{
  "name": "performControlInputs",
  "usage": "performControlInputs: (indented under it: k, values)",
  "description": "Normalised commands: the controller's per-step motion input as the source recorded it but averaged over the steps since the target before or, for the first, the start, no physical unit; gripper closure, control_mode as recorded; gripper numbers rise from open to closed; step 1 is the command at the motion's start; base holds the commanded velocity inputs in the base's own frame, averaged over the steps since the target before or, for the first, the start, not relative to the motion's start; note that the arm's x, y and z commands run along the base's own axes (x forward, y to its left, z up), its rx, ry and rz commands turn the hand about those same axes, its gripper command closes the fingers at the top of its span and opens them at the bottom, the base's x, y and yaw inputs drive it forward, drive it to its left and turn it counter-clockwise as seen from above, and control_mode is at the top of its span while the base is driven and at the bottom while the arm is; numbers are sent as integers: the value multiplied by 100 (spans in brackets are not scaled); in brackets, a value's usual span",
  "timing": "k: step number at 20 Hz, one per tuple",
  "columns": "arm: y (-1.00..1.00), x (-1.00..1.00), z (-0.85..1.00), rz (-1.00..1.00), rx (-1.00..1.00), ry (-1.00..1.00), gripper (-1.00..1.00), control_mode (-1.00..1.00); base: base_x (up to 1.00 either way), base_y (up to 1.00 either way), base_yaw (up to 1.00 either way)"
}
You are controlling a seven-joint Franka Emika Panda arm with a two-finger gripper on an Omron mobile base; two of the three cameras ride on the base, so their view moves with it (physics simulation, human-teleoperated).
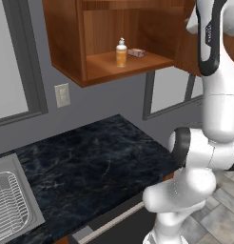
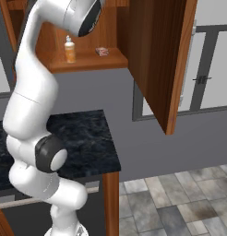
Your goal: Pick up the soap dispenser and bar soap from the sink, and place them back in the cabinet, and close the cabinet door.
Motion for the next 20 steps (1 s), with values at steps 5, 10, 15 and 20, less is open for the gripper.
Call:
performControlInputs:
  k: [5,10,15,20]
  values:
    - [17,-83,-8,0,0,-12,-100,-100,0,0,0]
    - [6,-74,-5,0,0,-11,-100,-100,0,0,0]
    - [0,-82,0,0,2,-6,-100,-100,0,0,0]
    - [0,-90,0,0,12,0,-100,-100,0,0,0]
